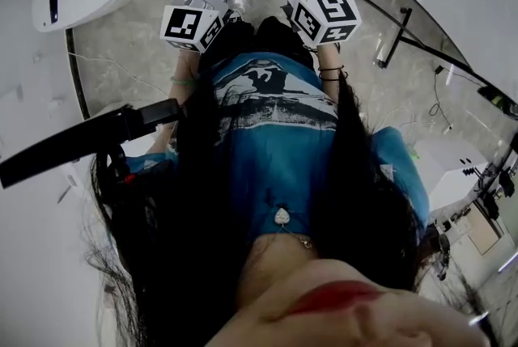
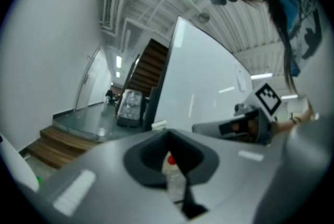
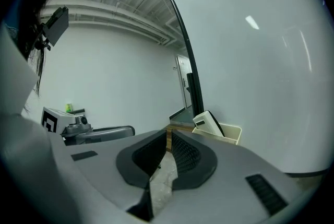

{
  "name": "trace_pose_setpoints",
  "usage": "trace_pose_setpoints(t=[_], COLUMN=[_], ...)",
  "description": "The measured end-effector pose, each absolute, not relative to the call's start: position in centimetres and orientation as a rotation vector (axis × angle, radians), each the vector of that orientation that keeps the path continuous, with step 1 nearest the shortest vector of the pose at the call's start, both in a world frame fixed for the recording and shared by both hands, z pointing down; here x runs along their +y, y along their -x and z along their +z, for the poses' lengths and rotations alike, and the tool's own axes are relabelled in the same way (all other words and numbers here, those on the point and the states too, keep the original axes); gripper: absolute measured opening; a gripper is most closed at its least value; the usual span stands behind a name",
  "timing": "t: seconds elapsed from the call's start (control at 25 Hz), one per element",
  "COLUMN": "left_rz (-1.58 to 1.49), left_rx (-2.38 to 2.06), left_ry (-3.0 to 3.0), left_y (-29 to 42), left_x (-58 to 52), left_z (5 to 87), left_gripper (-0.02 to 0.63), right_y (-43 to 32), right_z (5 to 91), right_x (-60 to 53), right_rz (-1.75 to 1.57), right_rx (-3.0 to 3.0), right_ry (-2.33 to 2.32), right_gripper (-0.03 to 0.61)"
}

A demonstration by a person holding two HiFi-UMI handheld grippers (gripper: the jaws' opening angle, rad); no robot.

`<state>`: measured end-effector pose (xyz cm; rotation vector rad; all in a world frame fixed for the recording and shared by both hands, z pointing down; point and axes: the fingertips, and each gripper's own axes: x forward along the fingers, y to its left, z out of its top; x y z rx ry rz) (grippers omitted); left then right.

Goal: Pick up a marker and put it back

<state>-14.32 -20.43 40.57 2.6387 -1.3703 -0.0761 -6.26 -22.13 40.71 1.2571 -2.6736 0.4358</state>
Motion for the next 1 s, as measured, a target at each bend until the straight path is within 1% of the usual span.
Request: trace_pose_setpoints(t=[0.16,0.32,0.36,0.44,0.6,0.76,1.0], left_rz=[-0.037,-0.038,-0.036,-0.035,-0.041,-0.038,-0.034], left_rx=[-1.321,-1.329,-1.338,-1.362,-1.406,-1.438,-1.466], left_ry=[-2.639,-2.642,-2.637,-2.621,-2.596,-2.579,-2.57], left_y=[11.6,11.8,12.0,12.3,12.6,13.2,13.9], left_x=[-23.4,-24.0,-24.1,-24.6,-25.7,-25.8,-26.0], left_z=[42.0,41.6,41.4,41.2,41.0,41.2,41.3], left_gripper=[0.003,0.003,0.003,0.003,0.003,0.003,0.003], right_y=[4.5,5.5,5.9,6.4,7.1,8.3,9.0], right_z=[42.6,43.3,43.5,44.2,46.0,48.1,49.8], right_x=[-26.1,-27.3,-27.5,-28.1,-29.7,-30.1,-31.0], right_rz=[0.425,0.313,0.277,0.228,0.205,0.229,0.181], right_rx=[-2.624,-2.576,-2.559,-2.515,-2.416,-2.305,-2.187], right_ry=[-1.23,-1.143,-1.109,-1.036,-0.911,-0.805,-0.775], right_gripper=[0.014,0.015,0.027,0.087,0.122,0.13,0.13])
